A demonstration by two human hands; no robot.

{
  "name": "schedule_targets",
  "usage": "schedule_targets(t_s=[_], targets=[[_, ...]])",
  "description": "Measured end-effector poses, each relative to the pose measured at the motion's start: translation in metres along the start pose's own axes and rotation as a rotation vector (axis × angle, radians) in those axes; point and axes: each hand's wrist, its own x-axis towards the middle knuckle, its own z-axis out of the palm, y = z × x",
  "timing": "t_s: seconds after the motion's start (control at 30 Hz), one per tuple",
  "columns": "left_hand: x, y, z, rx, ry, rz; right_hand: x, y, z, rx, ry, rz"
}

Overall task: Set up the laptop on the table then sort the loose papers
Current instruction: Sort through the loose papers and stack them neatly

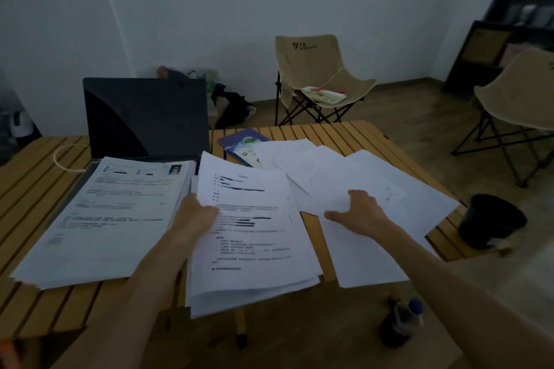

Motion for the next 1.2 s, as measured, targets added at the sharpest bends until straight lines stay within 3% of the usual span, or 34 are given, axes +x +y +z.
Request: schedule_targets(t_s=[0.13, 0.23, 0.37, 0.43, 0.57, 0.67, 0.8, 0.9, 0.97, 1.07, 1.13, 1.2], targets=[[0.005, -0.015, 0.011, 0.309, 0.022, -0.032, 0.004, 0.004, 0.013, -0.321, 0.003, -0.068], [-0.005, -0.013, 0.019, 0.456, 0.089, 0.042, 0.005, -0.001, 0.015, -0.376, 0.011, -0.089], [-0.02, -0.01, 0.028, 0.946, 0.184, 0.18, 0.004, 0.001, 0.015, -0.361, 0.042, -0.092], [-0.022, -0.008, 0.031, 1.006, 0.164, 0.23, 0.003, 0.003, 0.012, -0.34, 0.071, -0.092], [-0.022, -0.009, 0.034, 0.961, 0.07, 0.237, -0.002, 0.008, 0.011, -0.371, 0.136, -0.146], [-0.02, -0.011, 0.036, 0.933, 0.083, 0.341, -0.009, 0.012, -0.002, -0.329, 0.221, -0.18], [-0.026, 0.007, 0.045, 0.741, 0.076, 0.597, -0.029, -0.004, -0.054, -0.493, 0.613, -0.337], [-0.049, 0.041, 0.059, 0.436, -0.103, 0.792, -0.052, -0.032, -0.103, -0.393, 0.757, -0.567], [-0.061, 0.062, 0.065, 0.226, -0.206, 0.755, -0.063, -0.052, -0.129, -0.192, 0.757, -0.704], [-0.056, 0.075, 0.057, 0.016, -0.06, 0.582, -0.065, -0.068, -0.152, 0.106, 0.816, -0.638], [-0.048, 0.07, 0.042, -0.165, -0.009, 0.39, -0.059, -0.064, -0.151, 0.338, 0.66, -0.394], [-0.04, 0.055, 0.028, -0.238, -0.002, 0.231, -0.044, -0.053, -0.129, 0.48, 0.342, -0.24]])
